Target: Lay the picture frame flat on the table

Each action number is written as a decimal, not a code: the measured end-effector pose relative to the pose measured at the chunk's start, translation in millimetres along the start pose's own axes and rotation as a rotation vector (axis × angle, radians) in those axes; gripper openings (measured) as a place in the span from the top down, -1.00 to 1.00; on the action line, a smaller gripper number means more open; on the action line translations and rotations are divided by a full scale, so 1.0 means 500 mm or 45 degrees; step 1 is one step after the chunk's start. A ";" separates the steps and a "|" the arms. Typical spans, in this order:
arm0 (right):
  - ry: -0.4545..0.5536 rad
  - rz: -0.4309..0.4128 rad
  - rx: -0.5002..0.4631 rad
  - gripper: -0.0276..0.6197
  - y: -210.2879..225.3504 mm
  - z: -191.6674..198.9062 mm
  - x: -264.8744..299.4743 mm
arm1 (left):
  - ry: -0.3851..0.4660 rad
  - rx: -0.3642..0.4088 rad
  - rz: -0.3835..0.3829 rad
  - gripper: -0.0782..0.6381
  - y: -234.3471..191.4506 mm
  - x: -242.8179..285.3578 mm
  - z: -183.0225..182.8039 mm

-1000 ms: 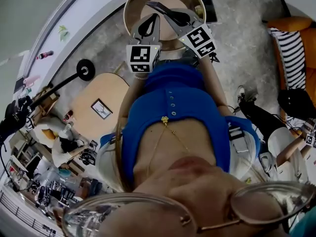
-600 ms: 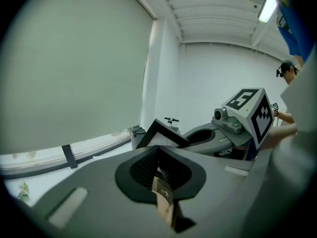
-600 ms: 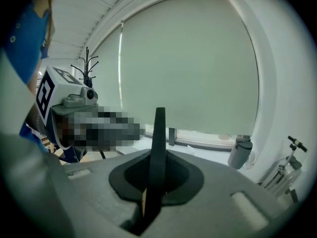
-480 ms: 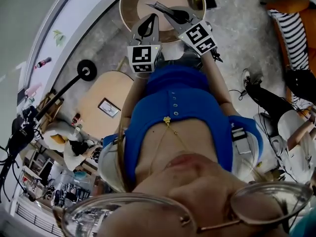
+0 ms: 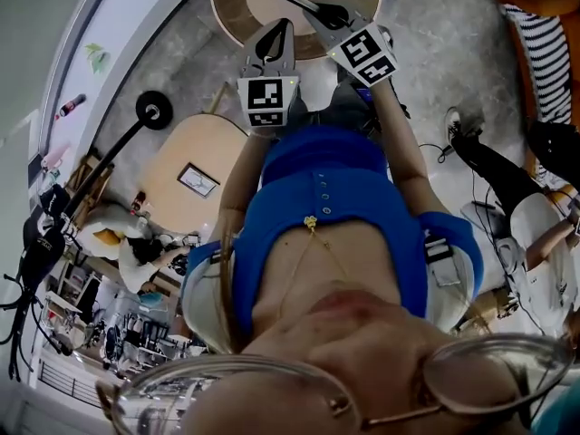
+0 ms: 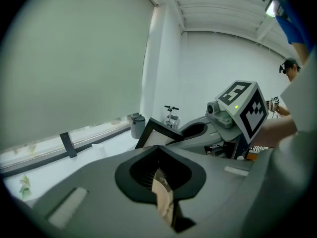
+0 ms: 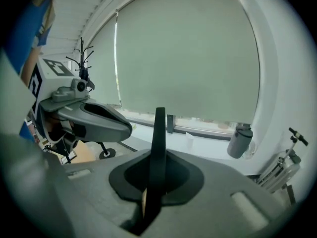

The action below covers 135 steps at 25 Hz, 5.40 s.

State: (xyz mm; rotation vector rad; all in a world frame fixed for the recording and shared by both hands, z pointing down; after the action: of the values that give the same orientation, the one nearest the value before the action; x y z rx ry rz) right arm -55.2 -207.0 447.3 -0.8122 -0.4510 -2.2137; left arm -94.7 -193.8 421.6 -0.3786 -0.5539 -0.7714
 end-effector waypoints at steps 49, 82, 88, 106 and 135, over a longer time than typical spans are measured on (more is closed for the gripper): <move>-0.374 -0.391 0.229 0.84 -0.035 0.502 0.510 | -0.346 -0.203 -0.004 0.78 -0.100 0.276 0.448; -0.277 -0.197 0.177 0.45 0.038 0.615 0.573 | -0.378 -0.192 0.026 0.78 -0.101 0.262 0.480; -0.297 -0.126 0.272 0.36 0.065 0.636 0.579 | -0.380 -0.195 0.026 0.78 -0.097 0.270 0.480; -0.394 0.013 0.330 0.21 0.089 0.663 0.593 | -0.404 -0.183 0.016 0.78 -0.092 0.275 0.497; -0.308 -0.105 0.069 0.91 0.030 0.594 0.423 | -0.399 -0.139 -0.005 0.79 -0.028 0.276 0.448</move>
State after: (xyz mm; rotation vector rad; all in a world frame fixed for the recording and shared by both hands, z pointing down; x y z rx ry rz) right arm -34.8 -168.4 809.4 -1.0538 -0.6691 -2.1764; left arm -97.7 -163.9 683.2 -0.6053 -0.8076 -0.7525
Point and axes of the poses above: the fingertips, and each gripper's own axes: x forward along the fingers, y to its right, z out of its underside, the point moved 1 cm from there along -x, backward along the fingers, and after that the axes turned 8 degrees about -y, right-handed, at the moved point
